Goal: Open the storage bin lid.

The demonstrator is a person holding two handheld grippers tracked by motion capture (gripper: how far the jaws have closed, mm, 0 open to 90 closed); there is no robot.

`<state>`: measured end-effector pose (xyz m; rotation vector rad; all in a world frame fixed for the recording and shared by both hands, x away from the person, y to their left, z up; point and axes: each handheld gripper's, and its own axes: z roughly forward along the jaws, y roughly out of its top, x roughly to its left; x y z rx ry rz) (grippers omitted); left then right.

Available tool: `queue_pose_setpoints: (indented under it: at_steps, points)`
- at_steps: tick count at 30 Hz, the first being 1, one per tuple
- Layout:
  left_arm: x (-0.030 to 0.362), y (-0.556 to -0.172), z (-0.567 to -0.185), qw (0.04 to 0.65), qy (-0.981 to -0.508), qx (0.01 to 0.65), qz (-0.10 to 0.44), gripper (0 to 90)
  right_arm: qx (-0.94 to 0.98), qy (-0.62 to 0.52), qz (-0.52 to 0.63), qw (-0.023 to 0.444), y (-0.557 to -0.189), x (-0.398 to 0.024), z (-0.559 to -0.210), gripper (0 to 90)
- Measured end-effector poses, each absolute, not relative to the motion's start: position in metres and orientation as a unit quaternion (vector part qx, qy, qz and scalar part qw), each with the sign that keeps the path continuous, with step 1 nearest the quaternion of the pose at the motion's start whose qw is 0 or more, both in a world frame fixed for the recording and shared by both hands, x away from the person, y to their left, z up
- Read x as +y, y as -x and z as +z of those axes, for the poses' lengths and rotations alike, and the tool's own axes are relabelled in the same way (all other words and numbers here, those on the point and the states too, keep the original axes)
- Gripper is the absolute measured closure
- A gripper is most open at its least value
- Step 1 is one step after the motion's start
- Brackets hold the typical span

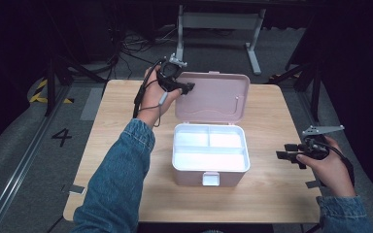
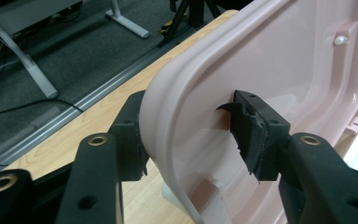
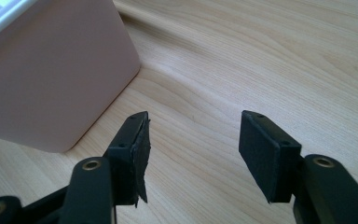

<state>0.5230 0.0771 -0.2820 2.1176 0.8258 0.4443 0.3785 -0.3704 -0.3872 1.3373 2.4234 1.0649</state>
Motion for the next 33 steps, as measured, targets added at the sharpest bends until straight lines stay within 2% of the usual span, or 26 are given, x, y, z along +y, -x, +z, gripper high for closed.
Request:
queue_pose_setpoints:
  at_steps: [33]
  points:
    - [0.07,-0.564,-0.321,0.367,-0.838,0.38,0.133,33.8,0.808,-0.461,0.357,0.082,-0.382,-0.378,-0.392,43.0]
